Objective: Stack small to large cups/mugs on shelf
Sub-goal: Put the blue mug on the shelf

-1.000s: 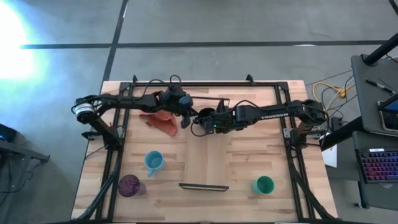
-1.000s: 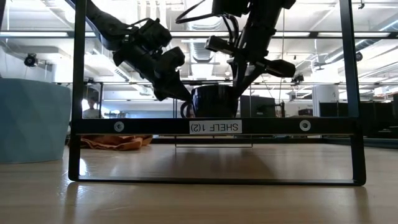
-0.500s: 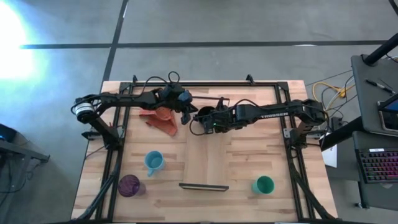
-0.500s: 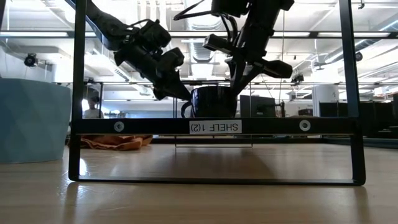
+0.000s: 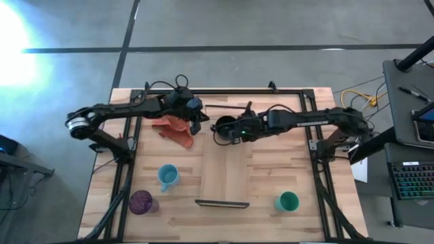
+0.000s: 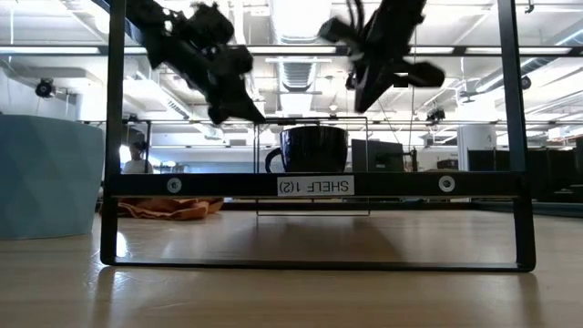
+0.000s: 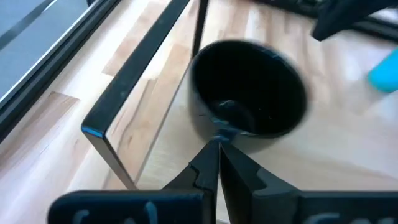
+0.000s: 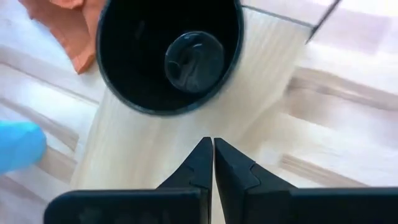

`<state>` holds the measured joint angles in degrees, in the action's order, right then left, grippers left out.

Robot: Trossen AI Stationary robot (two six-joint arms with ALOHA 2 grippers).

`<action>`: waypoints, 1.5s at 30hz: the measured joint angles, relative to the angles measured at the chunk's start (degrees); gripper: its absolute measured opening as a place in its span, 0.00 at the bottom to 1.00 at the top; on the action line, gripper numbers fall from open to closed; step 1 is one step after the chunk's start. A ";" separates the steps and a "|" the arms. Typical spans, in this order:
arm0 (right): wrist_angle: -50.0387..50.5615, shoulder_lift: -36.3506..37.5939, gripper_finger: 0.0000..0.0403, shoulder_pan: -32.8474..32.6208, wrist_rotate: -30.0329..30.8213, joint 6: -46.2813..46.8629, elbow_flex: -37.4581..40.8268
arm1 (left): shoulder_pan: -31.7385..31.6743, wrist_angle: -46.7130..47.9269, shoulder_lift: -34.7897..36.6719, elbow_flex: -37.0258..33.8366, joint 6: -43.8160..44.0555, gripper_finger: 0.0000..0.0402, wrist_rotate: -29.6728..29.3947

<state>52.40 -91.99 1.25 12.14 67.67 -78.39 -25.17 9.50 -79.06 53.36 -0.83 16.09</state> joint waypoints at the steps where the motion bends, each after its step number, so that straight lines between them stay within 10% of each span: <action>1: 0.79 1.17 0.02 -0.15 0.01 -0.73 0.00 | 0.33 1.30 1.61 -0.01 0.75 0.00 0.07; 12: 4.44 7.01 0.19 -0.87 -0.13 -6.26 0.15 | 4.30 18.89 15.60 -2.05 7.53 0.08 -4.33; 27: 5.30 7.00 0.39 -1.71 -3.54 -10.95 3.38 | 19.10 46.61 31.49 -4.57 44.07 0.25 -19.23; 45: 7.36 7.16 0.41 -1.90 -3.56 -19.15 3.67 | 45.39 57.35 17.76 3.80 65.54 0.26 -21.32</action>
<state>59.77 -84.84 -0.64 8.58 48.52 -74.72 20.22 66.85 -61.30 57.16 64.70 -5.23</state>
